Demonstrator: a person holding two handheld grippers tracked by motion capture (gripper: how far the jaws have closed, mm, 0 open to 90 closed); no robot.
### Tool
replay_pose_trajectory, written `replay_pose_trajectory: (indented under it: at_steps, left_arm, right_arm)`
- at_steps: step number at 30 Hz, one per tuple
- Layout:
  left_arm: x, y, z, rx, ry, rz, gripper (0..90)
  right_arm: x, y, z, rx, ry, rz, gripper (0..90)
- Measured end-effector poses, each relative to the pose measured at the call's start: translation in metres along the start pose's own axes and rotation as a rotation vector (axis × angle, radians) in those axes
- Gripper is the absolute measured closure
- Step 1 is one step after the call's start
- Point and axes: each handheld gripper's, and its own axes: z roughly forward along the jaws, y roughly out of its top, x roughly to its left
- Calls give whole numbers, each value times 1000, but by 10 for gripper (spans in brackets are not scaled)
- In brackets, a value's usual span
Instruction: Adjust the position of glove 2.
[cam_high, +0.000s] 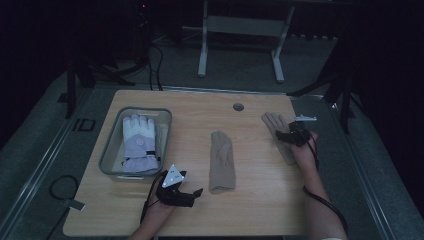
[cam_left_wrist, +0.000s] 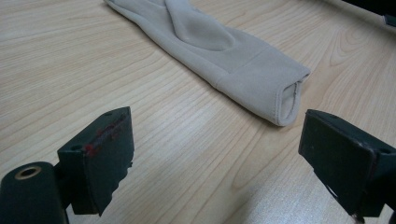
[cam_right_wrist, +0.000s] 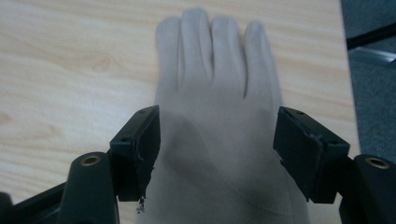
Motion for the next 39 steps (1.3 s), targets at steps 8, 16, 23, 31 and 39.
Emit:
replay_pose_trajectory:
  at_steps: [8,16,23,31,39]
  left_arm:
    - [0,0,0,1,2,-2,105]
    - [-1,0,0,4,4,0,105]
    - [0,0,0,6,7,-3,105]
    - [-1,0,1,9,13,5,105]
    - [-3,0,0,13,12,20,106]
  right_arm:
    - [-3,-6,6,38,35,3,488]
    - [0,-8,1,38,27,64,767]
    - [10,-10,-15,17,32,157,782]
    - [29,-7,-55,-63,0,198,781]
    - [48,-19,-89,-103,-41,199,780]
